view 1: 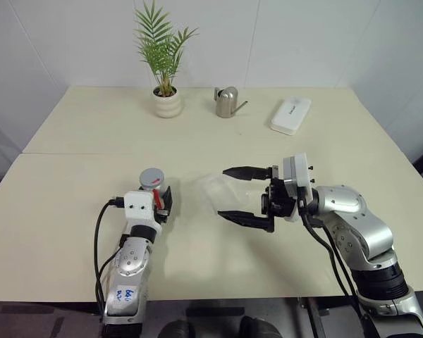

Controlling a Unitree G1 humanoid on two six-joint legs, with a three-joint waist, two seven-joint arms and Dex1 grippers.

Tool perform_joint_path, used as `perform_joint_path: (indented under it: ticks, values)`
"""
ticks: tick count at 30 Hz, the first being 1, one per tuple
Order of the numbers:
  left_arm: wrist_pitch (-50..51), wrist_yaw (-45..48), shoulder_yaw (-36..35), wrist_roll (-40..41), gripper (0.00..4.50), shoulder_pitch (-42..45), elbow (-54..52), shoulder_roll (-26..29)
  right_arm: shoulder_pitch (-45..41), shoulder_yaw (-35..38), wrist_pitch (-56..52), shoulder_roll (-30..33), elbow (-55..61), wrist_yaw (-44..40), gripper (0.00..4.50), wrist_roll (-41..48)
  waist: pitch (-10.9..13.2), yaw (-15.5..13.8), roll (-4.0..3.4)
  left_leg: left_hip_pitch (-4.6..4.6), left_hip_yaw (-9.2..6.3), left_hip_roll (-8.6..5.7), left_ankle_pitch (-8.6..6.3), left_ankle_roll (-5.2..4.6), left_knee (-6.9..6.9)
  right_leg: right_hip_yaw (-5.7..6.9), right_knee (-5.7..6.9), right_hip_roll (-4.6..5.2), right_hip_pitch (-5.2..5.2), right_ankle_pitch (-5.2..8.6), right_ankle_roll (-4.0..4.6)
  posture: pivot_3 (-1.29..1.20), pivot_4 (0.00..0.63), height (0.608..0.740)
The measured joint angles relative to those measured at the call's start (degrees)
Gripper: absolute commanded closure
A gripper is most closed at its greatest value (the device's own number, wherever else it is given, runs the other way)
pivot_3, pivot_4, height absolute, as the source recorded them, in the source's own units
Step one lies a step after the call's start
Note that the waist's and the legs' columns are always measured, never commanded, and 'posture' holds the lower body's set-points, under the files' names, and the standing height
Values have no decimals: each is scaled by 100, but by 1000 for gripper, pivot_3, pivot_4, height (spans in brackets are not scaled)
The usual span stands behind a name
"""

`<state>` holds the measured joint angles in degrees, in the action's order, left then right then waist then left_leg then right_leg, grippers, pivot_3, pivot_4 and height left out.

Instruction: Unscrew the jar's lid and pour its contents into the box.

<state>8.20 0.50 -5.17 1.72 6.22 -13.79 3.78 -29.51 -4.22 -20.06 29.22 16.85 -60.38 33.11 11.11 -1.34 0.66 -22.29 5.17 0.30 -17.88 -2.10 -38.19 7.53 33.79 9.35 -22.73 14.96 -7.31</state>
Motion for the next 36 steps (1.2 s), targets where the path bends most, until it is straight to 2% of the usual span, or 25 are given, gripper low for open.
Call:
perform_joint_path:
  ticks: [3,9,14,21,30,31,34,36]
  values:
    - [-72,595,-235,460,1643,-2,2,401,71,-1,0,-21,0,21,0,-14,0,4,0,0,0,1,0,1,0,0,0,0,0,0,0,0,150,740]
    - [-148,2443,-929,1645,1643,-94,136,1809,112,-1,1,-51,-1,105,0,-51,0,60,-1,0,1,5,-2,5,1,0,-1,-4,-4,1,2,0,150,740]
    - [-352,3439,-1115,2021,1643,-130,711,2389,159,0,3,-62,0,140,0,-63,0,55,-1,0,2,2,-2,4,1,3,0,-4,-4,1,1,0,150,740]
    - [-567,4132,-1125,2107,1643,123,1500,2524,236,65,4,201,10,35,0,-58,0,56,-1,0,3,2,-2,4,2,4,0,-5,-4,1,1,0,150,740]
    - [-667,4442,-1176,2271,1643,234,1844,2526,236,219,5,348,10,-23,0,-58,0,104,-1,3,6,4,-2,5,3,2,2,-5,-3,1,1,0,150,740]
    - [-665,4456,-1184,2293,916,234,1861,2527,236,219,6,348,10,-23,0,-58,0,112,-1,3,5,3,-2,5,3,2,2,-4,-3,1,1,0,150,740]
    - [-618,4485,-1183,2296,56,222,1921,2532,236,219,5,348,10,-21,0,-59,0,132,-1,2,5,3,-2,4,3,2,2,-4,-3,0,1,0,150,740]
    - [-618,4489,-1183,2296,22,222,1924,2536,236,219,5,348,10,-20,0,-59,0,138,-1,2,5,3,-2,5,4,2,2,-4,-4,0,1,0,150,740]
